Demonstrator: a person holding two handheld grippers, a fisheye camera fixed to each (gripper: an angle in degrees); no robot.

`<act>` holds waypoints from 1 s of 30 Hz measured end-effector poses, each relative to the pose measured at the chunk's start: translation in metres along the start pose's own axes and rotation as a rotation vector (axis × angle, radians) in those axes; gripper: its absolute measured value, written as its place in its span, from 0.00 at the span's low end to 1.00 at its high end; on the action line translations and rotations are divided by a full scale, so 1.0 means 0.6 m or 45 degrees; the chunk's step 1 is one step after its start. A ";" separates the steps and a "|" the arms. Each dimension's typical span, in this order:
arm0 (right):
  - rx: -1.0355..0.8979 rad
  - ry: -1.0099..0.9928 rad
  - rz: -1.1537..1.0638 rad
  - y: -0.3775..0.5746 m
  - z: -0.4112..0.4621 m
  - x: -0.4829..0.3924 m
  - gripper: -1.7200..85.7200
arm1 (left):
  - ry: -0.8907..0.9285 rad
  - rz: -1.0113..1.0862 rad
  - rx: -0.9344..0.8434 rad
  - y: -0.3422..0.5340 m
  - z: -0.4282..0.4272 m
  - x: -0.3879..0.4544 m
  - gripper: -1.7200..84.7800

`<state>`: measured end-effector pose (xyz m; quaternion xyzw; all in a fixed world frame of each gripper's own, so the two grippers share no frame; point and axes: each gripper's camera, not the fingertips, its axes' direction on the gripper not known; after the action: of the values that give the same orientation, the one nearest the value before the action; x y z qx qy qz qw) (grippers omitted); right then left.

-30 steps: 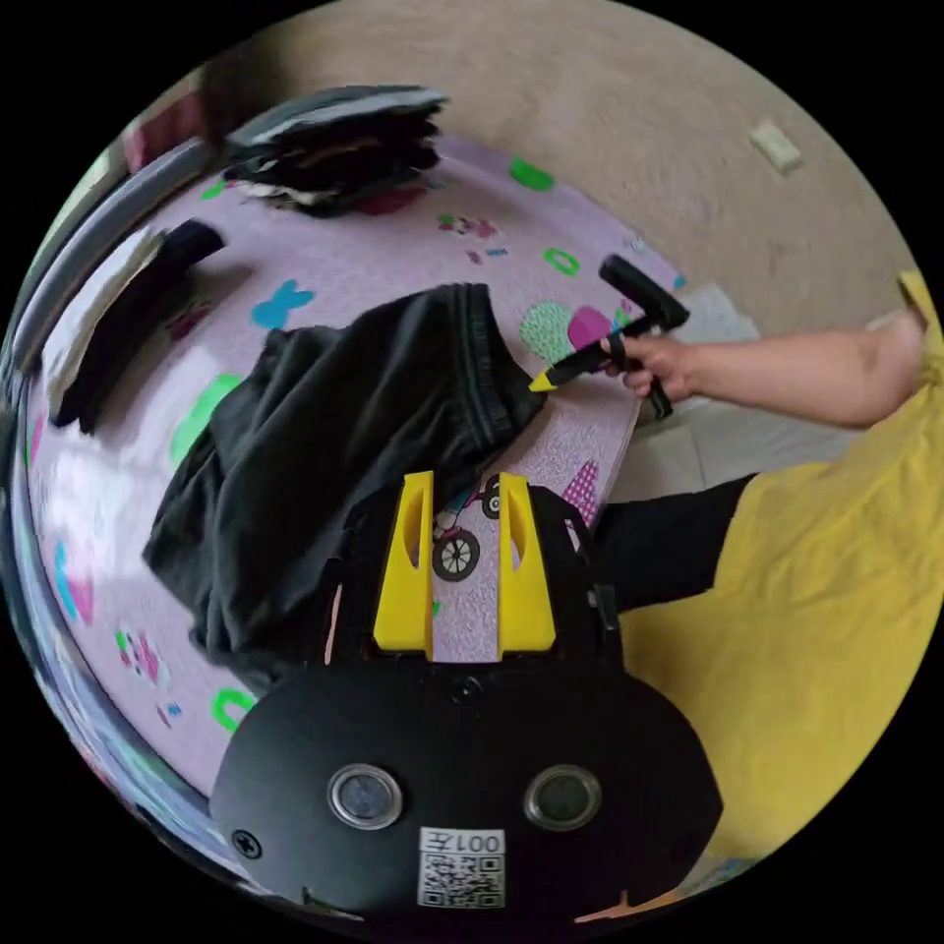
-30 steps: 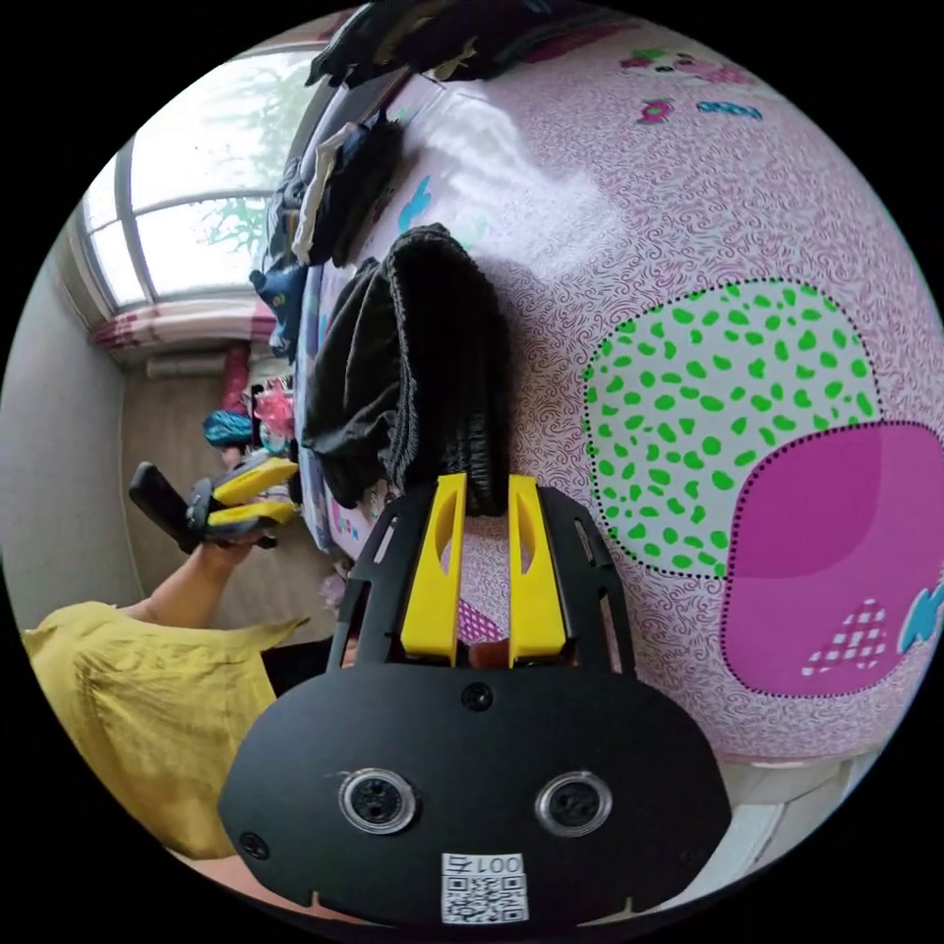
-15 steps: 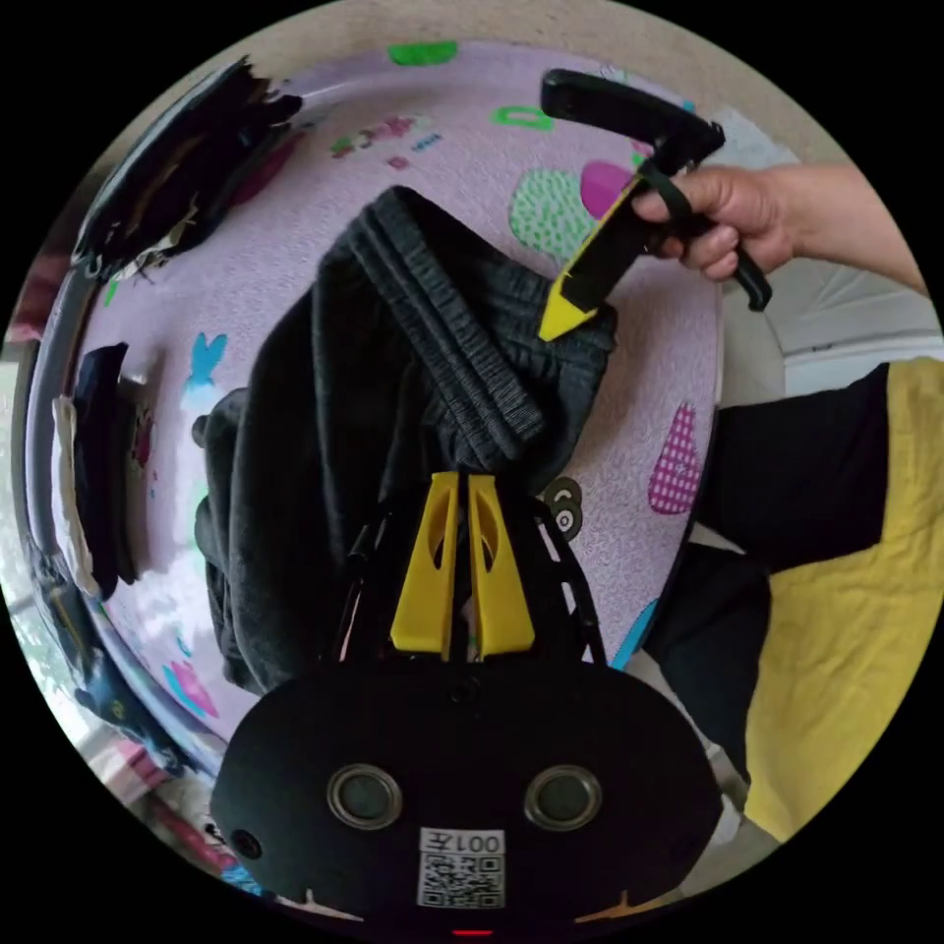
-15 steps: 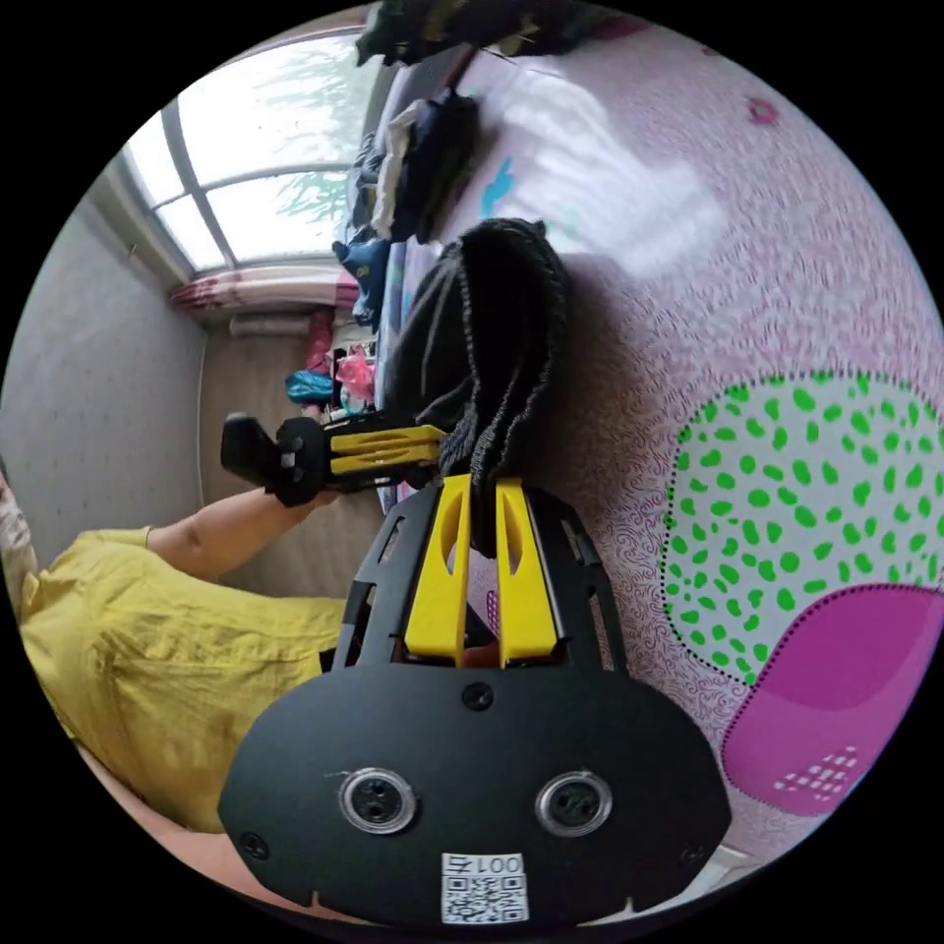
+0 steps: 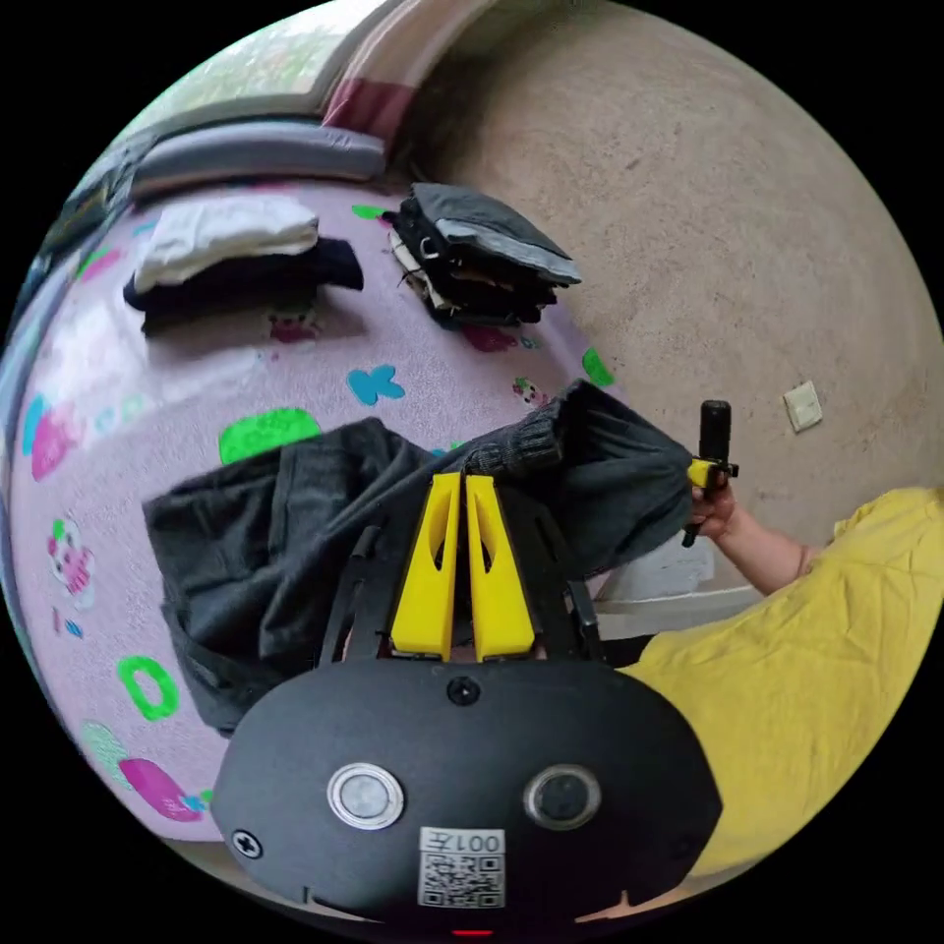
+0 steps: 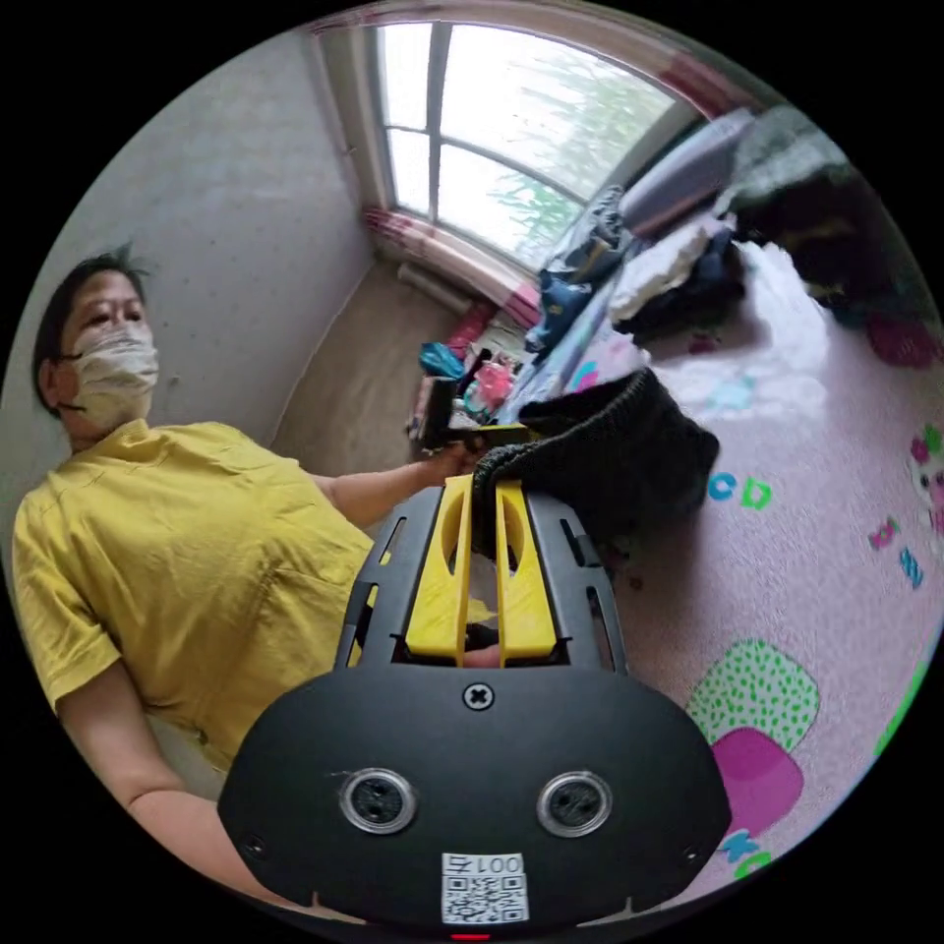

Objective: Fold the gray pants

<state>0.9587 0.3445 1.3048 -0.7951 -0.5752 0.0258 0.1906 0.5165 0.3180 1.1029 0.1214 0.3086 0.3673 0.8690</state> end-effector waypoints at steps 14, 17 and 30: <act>-0.316 -0.020 -0.111 0.053 0.028 -0.135 0.02 | 0.298 -0.035 -0.061 0.126 0.108 0.065 0.07; -0.357 -0.027 -0.121 0.072 0.035 -0.166 0.02 | 0.258 0.000 -0.088 0.142 0.136 0.098 0.07; -0.396 0.002 -0.091 0.171 0.016 -0.268 0.02 | 0.252 0.080 -0.401 0.221 0.339 0.265 0.01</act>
<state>0.9949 0.1709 1.2333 -0.7941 -0.6000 -0.0710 0.0665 0.6546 0.5274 1.2485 -0.0432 0.3274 0.4482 0.8307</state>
